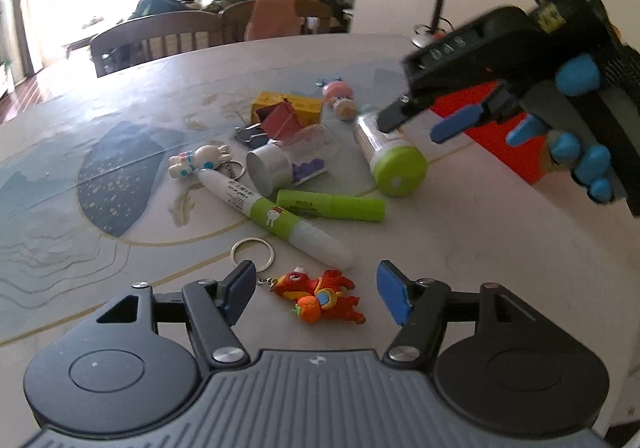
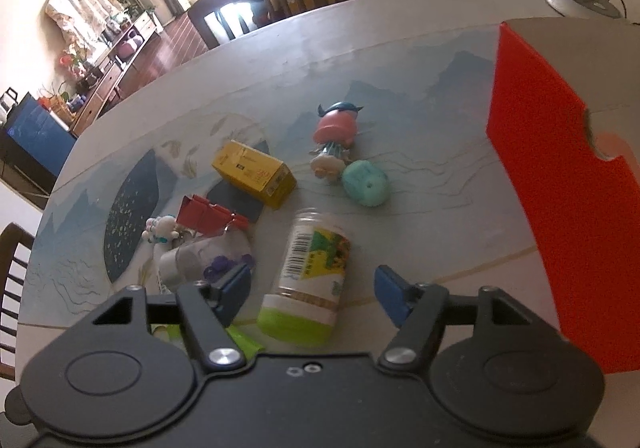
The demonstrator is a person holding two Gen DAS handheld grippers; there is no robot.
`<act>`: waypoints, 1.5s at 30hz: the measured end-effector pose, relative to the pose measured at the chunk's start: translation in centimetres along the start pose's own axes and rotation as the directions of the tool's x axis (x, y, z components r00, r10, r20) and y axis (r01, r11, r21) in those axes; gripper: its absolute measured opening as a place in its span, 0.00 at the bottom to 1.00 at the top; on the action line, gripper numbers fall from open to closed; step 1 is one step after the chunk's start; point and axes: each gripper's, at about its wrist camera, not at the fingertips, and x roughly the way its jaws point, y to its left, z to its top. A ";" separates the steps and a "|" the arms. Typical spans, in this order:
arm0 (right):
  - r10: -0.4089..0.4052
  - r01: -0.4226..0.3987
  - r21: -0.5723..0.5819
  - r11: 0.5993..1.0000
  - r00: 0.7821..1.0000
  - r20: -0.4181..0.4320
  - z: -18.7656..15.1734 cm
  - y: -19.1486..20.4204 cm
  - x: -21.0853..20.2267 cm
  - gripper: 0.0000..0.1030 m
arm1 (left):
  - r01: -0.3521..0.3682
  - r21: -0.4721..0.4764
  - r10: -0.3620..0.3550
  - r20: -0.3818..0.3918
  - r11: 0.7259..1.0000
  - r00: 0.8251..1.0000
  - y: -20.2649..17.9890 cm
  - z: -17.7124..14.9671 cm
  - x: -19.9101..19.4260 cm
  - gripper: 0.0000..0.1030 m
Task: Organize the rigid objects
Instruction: 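Lift the bottle with the right tool while the left tool grasps the red keychain figure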
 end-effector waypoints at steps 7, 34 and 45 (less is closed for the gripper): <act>-0.030 0.030 -0.032 0.999 0.999 -0.027 0.1 0.7 1.7 0.68 | 0.024 0.069 -0.021 -0.044 0.997 0.999 0.3 -0.6 1.7 0.65; -0.051 0.048 -0.077 0.996 0.998 -0.041 -1.1 0.9 -0.1 0.42 | -0.029 0.013 0.029 -0.017 0.999 0.999 0.0 -0.5 1.5 0.50; 0.019 -0.023 -0.127 0.992 0.999 -0.035 -1.6 0.5 -6.2 0.42 | -0.023 -0.055 0.024 0.011 0.998 1.000 -0.5 1.5 -1.0 0.50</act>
